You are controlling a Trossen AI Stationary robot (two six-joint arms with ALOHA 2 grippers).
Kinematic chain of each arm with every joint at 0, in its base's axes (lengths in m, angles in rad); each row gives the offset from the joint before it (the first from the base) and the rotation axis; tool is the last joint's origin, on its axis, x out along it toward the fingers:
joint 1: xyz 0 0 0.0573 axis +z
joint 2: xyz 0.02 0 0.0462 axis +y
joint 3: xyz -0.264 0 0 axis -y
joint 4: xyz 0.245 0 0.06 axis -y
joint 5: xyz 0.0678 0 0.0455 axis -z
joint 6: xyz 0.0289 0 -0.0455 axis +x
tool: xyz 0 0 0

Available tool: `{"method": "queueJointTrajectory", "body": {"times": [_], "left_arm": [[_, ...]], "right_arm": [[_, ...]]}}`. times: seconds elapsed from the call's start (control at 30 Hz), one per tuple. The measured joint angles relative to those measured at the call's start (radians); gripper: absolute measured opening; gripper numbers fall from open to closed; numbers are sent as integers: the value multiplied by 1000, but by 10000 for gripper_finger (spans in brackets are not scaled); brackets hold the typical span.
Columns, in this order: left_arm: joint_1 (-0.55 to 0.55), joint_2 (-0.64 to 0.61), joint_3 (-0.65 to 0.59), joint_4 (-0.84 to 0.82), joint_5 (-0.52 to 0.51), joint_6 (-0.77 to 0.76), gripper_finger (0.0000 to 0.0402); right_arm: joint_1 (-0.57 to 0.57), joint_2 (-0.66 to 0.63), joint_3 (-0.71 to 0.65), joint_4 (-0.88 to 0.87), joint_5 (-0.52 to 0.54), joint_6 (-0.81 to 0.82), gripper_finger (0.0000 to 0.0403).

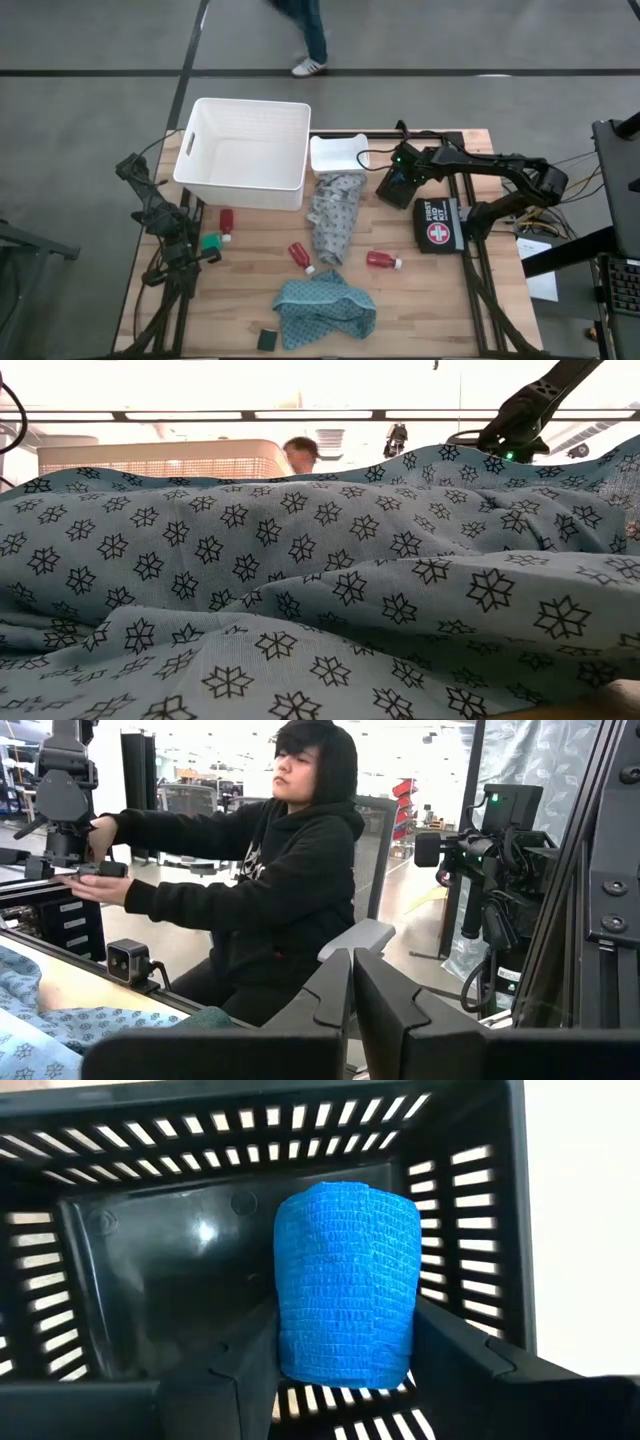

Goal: Pick & Place Medicine items
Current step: Put the blue bandage into the black bin

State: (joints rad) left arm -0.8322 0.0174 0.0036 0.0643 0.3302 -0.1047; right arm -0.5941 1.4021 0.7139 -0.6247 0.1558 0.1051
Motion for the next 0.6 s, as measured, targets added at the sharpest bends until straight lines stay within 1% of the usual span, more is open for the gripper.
{"method": "queueJointTrajectory", "body": {"times": [0.13, 0.4, 0.5, 0.6], "left_arm": [[0, 0, 0, 0, 0, 0, 23], [0, 0, 0, 0, 0, 0, 23], [0, 0, 0, 0, 0, 0, 23], [0, 0, 0, 0, 0, 0, 23]], "right_arm": [[-1, 2, -3, 1, -26, 15, 208], [-3, 1, -5, 1, -35, -8, 284], [-3, 1, -5, 1, -34, -8, 297], [-3, 0, -6, 0, -34, -12, 300]]}}
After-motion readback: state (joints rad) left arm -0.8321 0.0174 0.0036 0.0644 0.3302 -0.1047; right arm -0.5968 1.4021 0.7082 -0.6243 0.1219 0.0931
